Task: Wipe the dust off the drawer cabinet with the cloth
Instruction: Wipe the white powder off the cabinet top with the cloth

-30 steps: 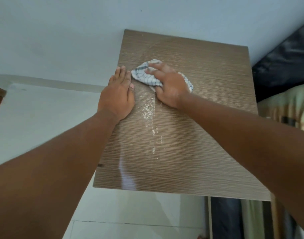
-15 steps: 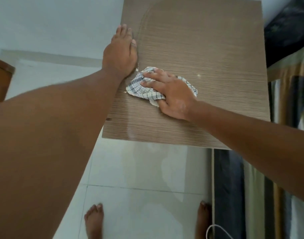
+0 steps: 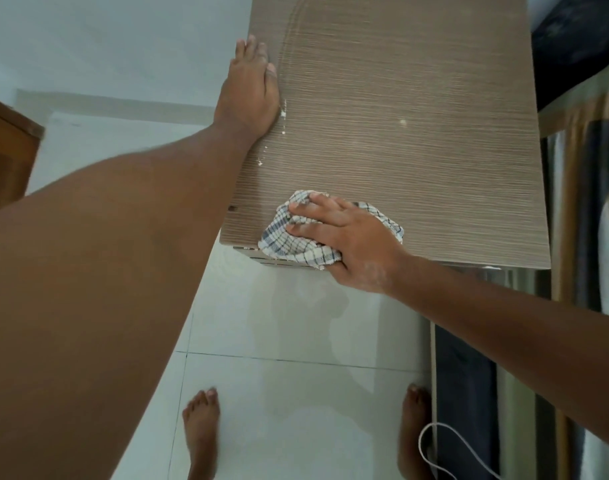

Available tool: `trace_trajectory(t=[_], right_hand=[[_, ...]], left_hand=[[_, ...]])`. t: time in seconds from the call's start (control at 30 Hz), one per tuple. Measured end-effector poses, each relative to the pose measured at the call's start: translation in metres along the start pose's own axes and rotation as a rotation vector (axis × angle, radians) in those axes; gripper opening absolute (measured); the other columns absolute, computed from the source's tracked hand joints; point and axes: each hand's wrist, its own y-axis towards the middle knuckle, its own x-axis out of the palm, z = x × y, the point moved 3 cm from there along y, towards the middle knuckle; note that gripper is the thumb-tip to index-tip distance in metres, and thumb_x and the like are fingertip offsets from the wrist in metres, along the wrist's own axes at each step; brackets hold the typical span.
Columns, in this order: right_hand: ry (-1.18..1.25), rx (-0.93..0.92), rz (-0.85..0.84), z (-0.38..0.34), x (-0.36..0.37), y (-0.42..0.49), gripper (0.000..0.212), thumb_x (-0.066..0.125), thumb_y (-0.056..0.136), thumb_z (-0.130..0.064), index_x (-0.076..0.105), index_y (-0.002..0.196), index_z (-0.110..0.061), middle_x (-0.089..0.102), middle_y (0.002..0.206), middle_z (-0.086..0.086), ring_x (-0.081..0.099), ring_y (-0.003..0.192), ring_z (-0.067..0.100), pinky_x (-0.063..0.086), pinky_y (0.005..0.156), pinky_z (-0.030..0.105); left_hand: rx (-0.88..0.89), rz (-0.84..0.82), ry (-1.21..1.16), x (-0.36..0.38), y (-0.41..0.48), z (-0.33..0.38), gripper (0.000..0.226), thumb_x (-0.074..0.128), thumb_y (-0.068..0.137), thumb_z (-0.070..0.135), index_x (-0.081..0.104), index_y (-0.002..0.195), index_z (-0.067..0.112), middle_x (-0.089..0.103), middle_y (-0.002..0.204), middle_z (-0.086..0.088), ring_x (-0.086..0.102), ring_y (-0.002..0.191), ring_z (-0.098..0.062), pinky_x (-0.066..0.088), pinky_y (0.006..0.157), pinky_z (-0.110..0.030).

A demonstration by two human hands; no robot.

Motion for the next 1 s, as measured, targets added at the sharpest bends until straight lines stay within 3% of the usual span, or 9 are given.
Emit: trace_trajectory(t=[0.17, 0.23, 0.33, 0.43, 0.5, 0.67, 0.8, 0.87, 1.0], right_hand=[[-0.005, -0.073, -0.002, -0.014, 0.009, -0.019, 0.073, 0.067, 0.069, 0.014, 0.063, 0.136, -0.016, 0.051, 0.153, 0.003, 0.041, 0.145, 0.032, 0.032, 0.120, 0.044], [-0.045, -0.119, 0.039, -0.021, 0.014, -0.028, 0.071, 0.066, 0.067, 0.012, 0.066, 0.132, -0.017, 0.058, 0.145, 0.005, 0.051, 0.138, 0.033, 0.042, 0.112, 0.043], [-0.133, -0.197, 0.007, -0.035, 0.029, -0.049, 0.068, 0.083, 0.065, 0.006, 0.072, 0.126, -0.022, 0.067, 0.135, 0.002, 0.062, 0.128, 0.028, 0.044, 0.102, 0.031], [-0.059, -0.262, 0.012, -0.045, 0.032, -0.056, 0.049, 0.072, 0.084, 0.005, 0.071, 0.127, -0.017, 0.066, 0.136, 0.004, 0.057, 0.133, 0.028, 0.049, 0.110, 0.043], [0.015, -0.257, 0.111, -0.045, 0.016, -0.038, 0.039, 0.061, 0.094, 0.002, 0.070, 0.128, -0.014, 0.065, 0.137, 0.006, 0.054, 0.136, 0.029, 0.047, 0.112, 0.042], [0.170, 0.012, 0.430, -0.005, -0.056, 0.039, 0.053, 0.066, 0.084, 0.005, 0.066, 0.133, -0.014, 0.061, 0.142, 0.007, 0.051, 0.139, 0.030, 0.055, 0.103, 0.045], [0.178, 0.339, 0.630, 0.064, -0.114, 0.106, 0.065, 0.060, 0.078, 0.011, 0.064, 0.136, -0.019, 0.060, 0.142, 0.003, 0.055, 0.133, 0.019, 0.047, 0.111, 0.036], [0.228, 0.468, 0.716, 0.099, -0.134, 0.137, 0.063, 0.056, 0.079, 0.010, 0.064, 0.135, -0.018, 0.061, 0.139, 0.001, 0.056, 0.129, 0.016, 0.045, 0.112, 0.033], [0.312, 0.753, 0.902, 0.168, -0.170, 0.184, 0.058, 0.054, 0.085, 0.002, 0.061, 0.138, -0.022, 0.061, 0.136, -0.005, 0.056, 0.125, 0.009, 0.036, 0.111, 0.013]], left_hand=[[0.001, -0.001, -0.018, 0.000, -0.005, 0.000, 0.052, 0.026, 0.107, 0.020, 0.030, 0.154, -0.002, 0.023, 0.164, -0.019, 0.012, 0.155, -0.032, 0.011, 0.127, -0.038], [-0.002, -0.003, -0.024, 0.000, -0.004, -0.001, 0.052, 0.026, 0.107, 0.020, 0.029, 0.154, -0.002, 0.023, 0.165, -0.019, 0.012, 0.155, -0.032, 0.010, 0.127, -0.037], [0.001, 0.021, -0.068, 0.002, 0.003, -0.005, 0.051, 0.028, 0.106, 0.018, 0.032, 0.154, -0.002, 0.024, 0.164, -0.020, 0.013, 0.155, -0.032, 0.011, 0.126, -0.035], [-0.044, 0.036, -0.151, 0.000, 0.012, -0.013, 0.049, 0.030, 0.106, 0.016, 0.037, 0.151, -0.003, 0.029, 0.161, -0.022, 0.019, 0.154, -0.031, 0.013, 0.126, -0.032], [-0.096, 0.034, -0.194, -0.003, 0.018, -0.018, 0.047, 0.033, 0.106, 0.015, 0.042, 0.148, -0.003, 0.034, 0.159, -0.023, 0.027, 0.152, -0.029, 0.016, 0.124, -0.028], [-0.142, 0.071, -0.266, 0.001, 0.022, -0.022, 0.044, 0.037, 0.105, 0.013, 0.050, 0.143, -0.005, 0.044, 0.154, -0.020, 0.041, 0.144, -0.027, 0.023, 0.118, -0.021], [-0.135, 0.052, -0.234, 0.007, 0.026, -0.025, 0.042, 0.035, 0.104, 0.013, 0.054, 0.134, -0.011, 0.050, 0.146, -0.029, 0.053, 0.131, -0.040, 0.039, 0.113, -0.038], [-0.126, 0.056, -0.214, 0.009, 0.028, -0.025, 0.043, 0.035, 0.105, 0.012, 0.051, 0.138, -0.010, 0.046, 0.150, -0.028, 0.049, 0.136, -0.040, 0.037, 0.116, -0.042], [-0.103, 0.101, -0.226, 0.010, 0.030, -0.024, 0.046, 0.036, 0.105, 0.012, 0.042, 0.148, -0.005, 0.036, 0.158, -0.023, 0.034, 0.148, -0.030, 0.022, 0.122, -0.030]])
